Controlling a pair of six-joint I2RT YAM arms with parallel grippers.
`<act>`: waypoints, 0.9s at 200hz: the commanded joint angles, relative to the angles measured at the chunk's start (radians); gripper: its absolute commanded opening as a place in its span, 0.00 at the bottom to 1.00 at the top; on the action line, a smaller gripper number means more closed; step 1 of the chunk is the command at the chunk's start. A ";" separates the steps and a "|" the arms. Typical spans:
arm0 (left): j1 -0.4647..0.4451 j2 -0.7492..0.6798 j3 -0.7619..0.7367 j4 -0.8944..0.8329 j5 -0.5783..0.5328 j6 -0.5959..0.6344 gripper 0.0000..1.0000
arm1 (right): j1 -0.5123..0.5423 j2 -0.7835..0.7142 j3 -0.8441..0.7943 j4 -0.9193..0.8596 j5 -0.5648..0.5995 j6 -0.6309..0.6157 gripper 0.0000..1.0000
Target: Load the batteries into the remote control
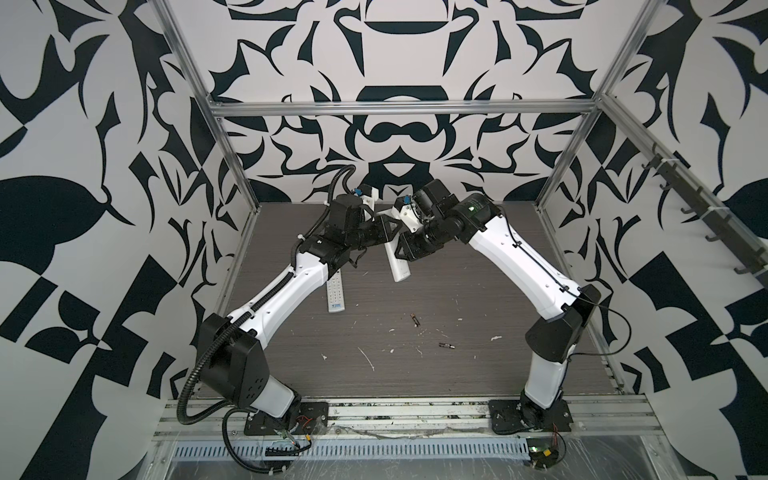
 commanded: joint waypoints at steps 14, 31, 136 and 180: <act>0.002 -0.037 -0.007 0.023 0.012 -0.007 0.00 | 0.013 -0.011 0.032 -0.008 0.024 -0.023 0.29; 0.002 -0.035 -0.007 0.021 0.010 -0.008 0.00 | 0.018 -0.012 0.034 -0.017 0.037 -0.034 0.28; 0.002 -0.035 -0.008 0.021 0.004 -0.010 0.00 | 0.032 0.005 0.095 -0.054 0.126 -0.023 0.43; 0.002 -0.038 -0.009 0.021 0.001 -0.009 0.00 | 0.035 0.033 0.127 -0.063 0.119 -0.022 0.58</act>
